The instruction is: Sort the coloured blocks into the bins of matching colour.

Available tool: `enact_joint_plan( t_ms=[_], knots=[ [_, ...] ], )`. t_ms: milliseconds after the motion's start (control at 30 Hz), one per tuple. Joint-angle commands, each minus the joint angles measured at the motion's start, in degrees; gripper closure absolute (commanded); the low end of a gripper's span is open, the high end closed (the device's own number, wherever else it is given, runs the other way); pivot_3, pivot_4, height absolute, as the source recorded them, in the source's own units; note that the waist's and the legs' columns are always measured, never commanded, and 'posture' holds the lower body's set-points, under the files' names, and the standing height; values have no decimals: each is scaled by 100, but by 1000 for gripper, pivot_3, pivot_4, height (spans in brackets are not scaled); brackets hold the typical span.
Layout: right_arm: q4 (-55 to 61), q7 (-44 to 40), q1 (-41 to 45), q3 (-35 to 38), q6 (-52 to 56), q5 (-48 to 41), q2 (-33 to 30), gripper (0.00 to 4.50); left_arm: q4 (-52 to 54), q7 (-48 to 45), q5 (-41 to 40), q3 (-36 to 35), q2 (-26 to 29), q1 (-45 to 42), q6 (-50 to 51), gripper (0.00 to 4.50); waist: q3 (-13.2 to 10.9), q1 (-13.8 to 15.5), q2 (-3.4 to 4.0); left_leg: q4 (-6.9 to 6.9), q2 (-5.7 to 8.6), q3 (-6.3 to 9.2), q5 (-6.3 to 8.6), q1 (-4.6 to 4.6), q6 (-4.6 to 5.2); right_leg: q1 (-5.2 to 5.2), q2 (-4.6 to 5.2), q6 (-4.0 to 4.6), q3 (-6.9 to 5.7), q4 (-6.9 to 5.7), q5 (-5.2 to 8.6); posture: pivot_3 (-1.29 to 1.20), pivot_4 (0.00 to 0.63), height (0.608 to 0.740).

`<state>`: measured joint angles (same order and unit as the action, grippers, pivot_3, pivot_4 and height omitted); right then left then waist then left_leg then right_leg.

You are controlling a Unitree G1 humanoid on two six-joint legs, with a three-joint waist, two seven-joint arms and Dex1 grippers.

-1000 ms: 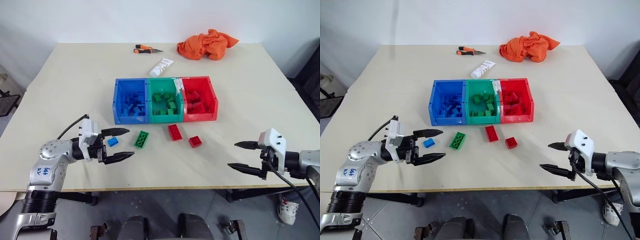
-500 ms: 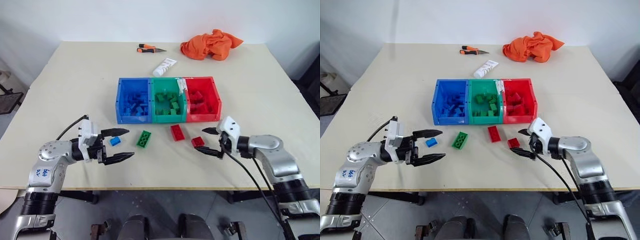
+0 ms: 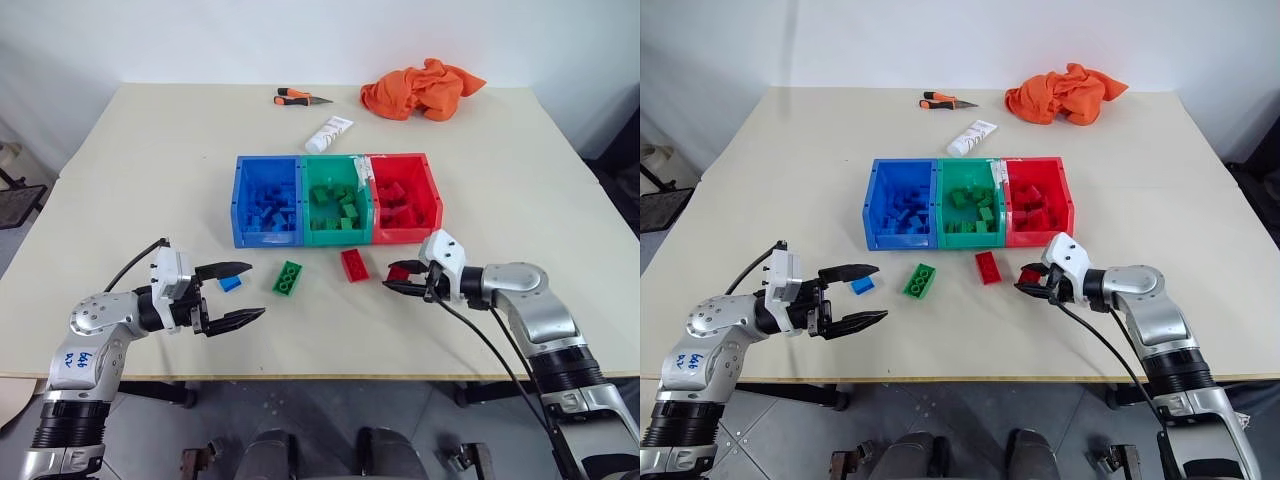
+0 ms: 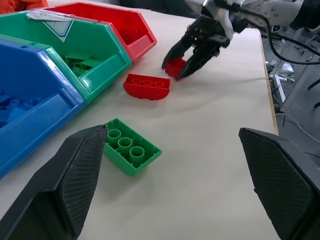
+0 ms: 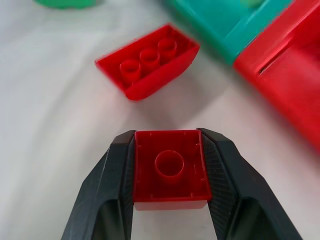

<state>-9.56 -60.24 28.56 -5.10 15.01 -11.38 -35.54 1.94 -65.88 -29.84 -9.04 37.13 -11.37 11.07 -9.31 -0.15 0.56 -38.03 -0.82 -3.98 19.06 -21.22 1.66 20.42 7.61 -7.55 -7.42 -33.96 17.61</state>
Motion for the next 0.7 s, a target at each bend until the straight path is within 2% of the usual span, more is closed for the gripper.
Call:
enact_joint_plan(
  t_ms=[33,300,367,500,700],
  knots=[
    [274,224,363,456,92,-214,-114,3034,70,-6,-72,-21,-23,-138,-43,0,0,-1,0,0,0,0,0,0,0,0,1,0,0,0,0,0,150,740],
    [-266,452,1108,715,-41,-152,-103,3034,43,-29,-61,60,-25,-342,-1,0,0,-3,0,0,0,0,0,0,0,1,-1,0,0,-3,0,0,150,740],
    [-898,536,1640,693,-295,-31,-25,3034,59,-9,-54,49,-38,-319,-33,0,0,-11,0,0,0,-1,0,0,0,1,0,0,0,-3,0,0,150,740],
    [-2932,917,2929,463,-1087,482,308,3034,149,69,-47,52,-139,-140,-105,0,-3,-95,6,2,0,-18,-3,1,-1,9,-3,0,10,-2,0,0,150,740],
    [-4660,1252,3732,330,-1836,930,647,3034,242,160,-21,106,-255,-47,-131,0,-2,-151,3,11,-3,2,-4,0,-6,10,-6,1,-2,-16,1,0,150,740]
  ],
)
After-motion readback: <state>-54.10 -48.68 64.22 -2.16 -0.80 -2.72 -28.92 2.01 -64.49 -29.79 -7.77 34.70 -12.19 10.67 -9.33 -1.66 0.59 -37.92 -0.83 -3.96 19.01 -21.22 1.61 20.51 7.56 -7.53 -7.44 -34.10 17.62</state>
